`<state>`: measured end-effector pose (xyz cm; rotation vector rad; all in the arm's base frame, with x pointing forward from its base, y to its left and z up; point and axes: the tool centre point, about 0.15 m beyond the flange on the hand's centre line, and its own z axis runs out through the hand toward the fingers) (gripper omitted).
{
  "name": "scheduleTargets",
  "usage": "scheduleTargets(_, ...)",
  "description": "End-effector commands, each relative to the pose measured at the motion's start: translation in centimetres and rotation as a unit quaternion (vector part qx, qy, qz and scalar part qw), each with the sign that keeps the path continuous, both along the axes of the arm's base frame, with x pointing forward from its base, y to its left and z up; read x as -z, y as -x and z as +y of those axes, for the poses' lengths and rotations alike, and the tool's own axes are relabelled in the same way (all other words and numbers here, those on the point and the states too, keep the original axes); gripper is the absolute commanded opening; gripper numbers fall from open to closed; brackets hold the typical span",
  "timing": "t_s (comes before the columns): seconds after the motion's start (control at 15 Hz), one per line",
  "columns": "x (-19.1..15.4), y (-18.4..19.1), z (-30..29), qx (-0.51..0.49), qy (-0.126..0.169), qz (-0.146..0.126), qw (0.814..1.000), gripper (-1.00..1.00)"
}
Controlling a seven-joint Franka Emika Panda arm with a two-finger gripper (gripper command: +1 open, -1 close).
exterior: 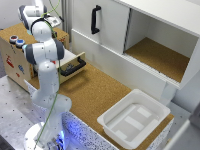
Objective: Place the yellow object on top of the drawer
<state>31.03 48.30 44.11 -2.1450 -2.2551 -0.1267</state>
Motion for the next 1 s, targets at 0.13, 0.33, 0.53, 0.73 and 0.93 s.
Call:
scheduleTargets(0.13, -6.9, 0.8, -2.2, 0.036, -0.021, -0.027, 0.999, 1.00)
scheduleTargets(0.33, -6.5, 1.5, -4.3, 0.066, -0.008, -0.030, 0.997, 1.00)
scheduleTargets(0.53, -4.8, 2.6, -7.2, 0.121, 0.009, -0.029, 0.992, 1.00)
scheduleTargets(0.73, -2.8, 3.4, -10.2, 0.183, 0.017, -0.039, 0.982, 1.00)
scheduleTargets(0.93, -0.6, 4.3, -12.5, 0.232, 0.010, -0.043, 0.972, 1.00)
